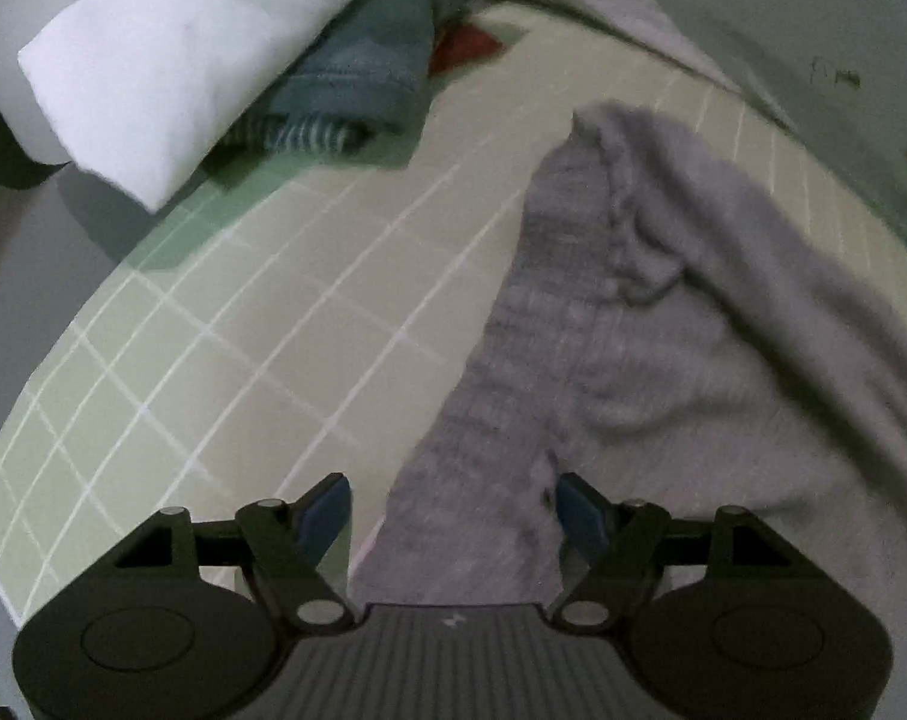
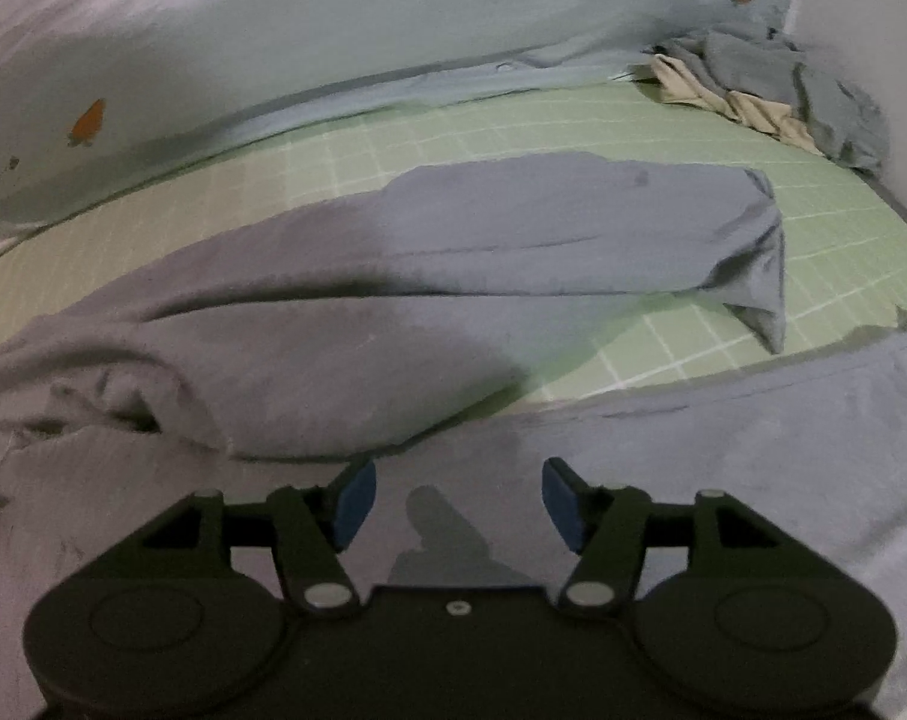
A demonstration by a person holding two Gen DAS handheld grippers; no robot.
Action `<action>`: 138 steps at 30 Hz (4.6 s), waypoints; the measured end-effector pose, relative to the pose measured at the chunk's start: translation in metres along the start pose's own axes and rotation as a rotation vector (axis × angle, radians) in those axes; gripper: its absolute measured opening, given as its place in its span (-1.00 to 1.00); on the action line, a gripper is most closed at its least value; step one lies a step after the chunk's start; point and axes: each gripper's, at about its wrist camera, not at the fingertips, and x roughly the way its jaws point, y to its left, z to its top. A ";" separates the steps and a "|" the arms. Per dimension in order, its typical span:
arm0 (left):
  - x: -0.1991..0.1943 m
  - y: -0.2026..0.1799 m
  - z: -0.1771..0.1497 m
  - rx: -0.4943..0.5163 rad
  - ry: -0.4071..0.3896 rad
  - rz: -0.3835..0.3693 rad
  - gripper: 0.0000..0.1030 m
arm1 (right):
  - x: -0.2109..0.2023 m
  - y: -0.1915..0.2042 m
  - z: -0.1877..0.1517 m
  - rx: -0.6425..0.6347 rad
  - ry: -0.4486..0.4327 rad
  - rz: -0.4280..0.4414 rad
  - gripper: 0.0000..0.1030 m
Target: Fold clothes
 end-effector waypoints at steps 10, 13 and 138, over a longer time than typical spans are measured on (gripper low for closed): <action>-0.017 0.037 -0.017 -0.058 -0.003 0.104 -0.49 | -0.009 0.006 -0.004 0.001 -0.002 0.003 0.22; -0.020 0.054 -0.018 -0.083 -0.019 0.178 -0.49 | -0.012 0.004 -0.004 0.004 -0.008 0.009 0.22; -0.175 -0.388 -0.144 0.176 -0.225 -0.136 0.94 | 0.046 -0.323 0.132 0.078 -0.313 0.098 -0.97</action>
